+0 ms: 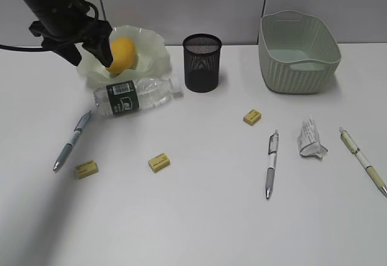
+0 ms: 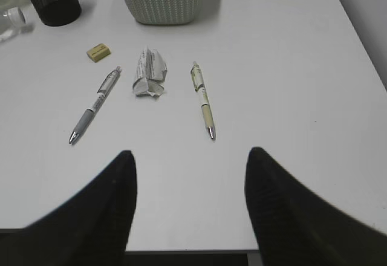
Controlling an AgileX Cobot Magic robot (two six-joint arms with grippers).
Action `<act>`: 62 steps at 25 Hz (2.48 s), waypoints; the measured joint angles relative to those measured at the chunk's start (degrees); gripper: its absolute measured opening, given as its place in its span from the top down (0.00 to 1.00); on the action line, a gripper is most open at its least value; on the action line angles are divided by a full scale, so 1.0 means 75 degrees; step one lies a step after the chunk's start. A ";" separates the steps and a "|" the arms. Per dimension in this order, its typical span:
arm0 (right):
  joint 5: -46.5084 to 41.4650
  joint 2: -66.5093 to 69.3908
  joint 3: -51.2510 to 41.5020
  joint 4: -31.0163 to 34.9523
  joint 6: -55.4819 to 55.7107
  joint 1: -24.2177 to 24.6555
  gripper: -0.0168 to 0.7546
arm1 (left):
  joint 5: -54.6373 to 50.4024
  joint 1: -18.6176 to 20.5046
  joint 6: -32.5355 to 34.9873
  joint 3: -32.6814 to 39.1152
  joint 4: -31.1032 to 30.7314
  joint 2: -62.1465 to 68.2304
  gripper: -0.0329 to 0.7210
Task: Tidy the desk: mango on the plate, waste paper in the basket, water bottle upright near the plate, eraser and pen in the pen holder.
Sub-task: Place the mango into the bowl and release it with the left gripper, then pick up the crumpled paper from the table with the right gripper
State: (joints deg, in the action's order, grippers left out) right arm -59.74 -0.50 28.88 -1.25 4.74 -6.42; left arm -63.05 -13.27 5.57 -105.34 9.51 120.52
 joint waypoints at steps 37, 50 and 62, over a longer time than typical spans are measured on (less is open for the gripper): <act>0.0000 0.0000 0.0000 0.0000 0.0000 0.0000 0.38 | -0.0887 0.0000 -0.0003 0.2084 -0.0021 -0.3729 0.22; 0.0000 0.0000 0.0000 0.0000 0.0000 0.0000 0.38 | 0.0652 0.0000 -0.0003 0.5858 -0.0021 -0.7081 0.22; 0.0000 0.0000 0.0000 0.0007 0.0000 0.0000 0.38 | 0.1667 0.0000 -0.0003 0.8571 0.0037 -1.0922 0.22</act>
State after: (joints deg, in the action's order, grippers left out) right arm -59.74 -0.50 28.88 -1.20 4.74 -6.42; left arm -50.55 -13.27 5.55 -41.06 9.79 38.60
